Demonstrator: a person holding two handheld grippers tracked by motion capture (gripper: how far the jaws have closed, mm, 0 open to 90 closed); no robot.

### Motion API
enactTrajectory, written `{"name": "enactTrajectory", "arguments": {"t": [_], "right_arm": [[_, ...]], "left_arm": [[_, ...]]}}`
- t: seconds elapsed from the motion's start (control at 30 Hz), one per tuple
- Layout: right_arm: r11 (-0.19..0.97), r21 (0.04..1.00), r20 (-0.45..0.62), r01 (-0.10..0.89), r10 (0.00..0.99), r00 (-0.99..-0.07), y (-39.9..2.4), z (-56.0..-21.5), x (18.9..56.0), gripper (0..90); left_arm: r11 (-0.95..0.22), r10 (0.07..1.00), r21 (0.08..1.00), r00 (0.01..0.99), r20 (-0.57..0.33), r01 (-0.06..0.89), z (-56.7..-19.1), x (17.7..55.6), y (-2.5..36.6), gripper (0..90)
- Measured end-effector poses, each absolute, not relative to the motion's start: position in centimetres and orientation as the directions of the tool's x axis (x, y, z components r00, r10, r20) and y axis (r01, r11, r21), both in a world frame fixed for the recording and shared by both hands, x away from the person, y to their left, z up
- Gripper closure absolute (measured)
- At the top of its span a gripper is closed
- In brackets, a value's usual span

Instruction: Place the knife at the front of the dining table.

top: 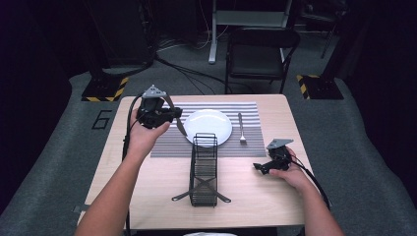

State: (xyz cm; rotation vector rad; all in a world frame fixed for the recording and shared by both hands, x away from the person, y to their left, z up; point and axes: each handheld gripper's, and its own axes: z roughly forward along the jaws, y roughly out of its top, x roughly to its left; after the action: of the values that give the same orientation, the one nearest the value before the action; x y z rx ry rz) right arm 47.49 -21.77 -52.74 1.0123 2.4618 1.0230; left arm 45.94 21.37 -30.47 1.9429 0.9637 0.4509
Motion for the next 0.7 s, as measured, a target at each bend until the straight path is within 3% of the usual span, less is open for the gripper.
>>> {"name": "enactTrajectory", "arguments": {"t": [0.7], "right_arm": [[0.5,0.708,0.003,0.498,0.703,-0.711,-21.8,-52.7,47.5,0.0]], "left_arm": [[-0.28,0.842,0.797,0.535,-0.064,0.535,-35.7,47.3,24.3,82.5]]}}
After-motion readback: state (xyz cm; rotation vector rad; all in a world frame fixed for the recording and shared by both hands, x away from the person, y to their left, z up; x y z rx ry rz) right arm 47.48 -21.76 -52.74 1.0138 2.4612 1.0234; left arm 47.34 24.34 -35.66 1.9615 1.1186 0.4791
